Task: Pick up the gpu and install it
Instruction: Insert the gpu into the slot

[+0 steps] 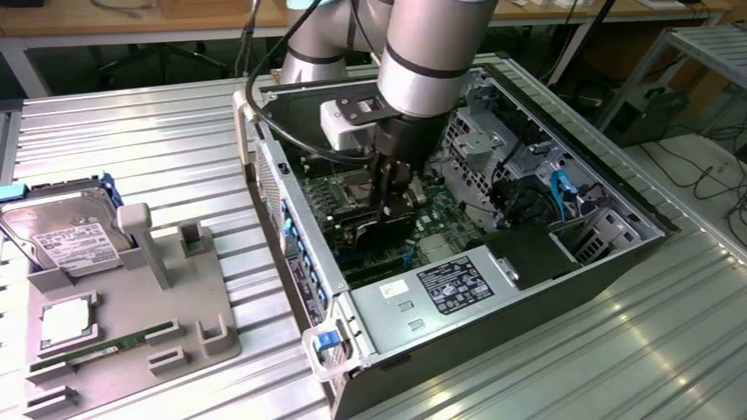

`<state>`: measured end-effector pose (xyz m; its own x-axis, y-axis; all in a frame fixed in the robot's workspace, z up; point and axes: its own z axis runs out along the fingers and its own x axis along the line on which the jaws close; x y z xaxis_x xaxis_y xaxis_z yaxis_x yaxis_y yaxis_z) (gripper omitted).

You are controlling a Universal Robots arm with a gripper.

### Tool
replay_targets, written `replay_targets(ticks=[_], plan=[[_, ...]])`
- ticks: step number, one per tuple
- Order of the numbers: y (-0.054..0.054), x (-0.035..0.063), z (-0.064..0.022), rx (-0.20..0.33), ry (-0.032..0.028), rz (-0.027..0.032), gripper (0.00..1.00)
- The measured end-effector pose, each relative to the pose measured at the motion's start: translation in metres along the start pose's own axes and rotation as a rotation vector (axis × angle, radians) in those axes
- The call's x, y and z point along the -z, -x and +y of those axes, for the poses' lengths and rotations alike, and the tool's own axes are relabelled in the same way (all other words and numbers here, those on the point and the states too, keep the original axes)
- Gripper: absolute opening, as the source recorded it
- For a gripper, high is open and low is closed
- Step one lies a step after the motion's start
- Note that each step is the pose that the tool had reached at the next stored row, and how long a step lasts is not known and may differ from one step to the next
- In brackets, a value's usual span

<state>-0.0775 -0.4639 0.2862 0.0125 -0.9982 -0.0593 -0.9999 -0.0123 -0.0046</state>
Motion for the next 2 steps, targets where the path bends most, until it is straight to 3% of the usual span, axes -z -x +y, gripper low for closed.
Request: replay_targets(ticks=[1, 2], plan=[[0.0008, 0.008, 0.0, 0.0, -0.0005, 0.0037, 0.2], [0.0008, 0.008, 0.0, 0.0, -0.0005, 0.0038, 0.11]])
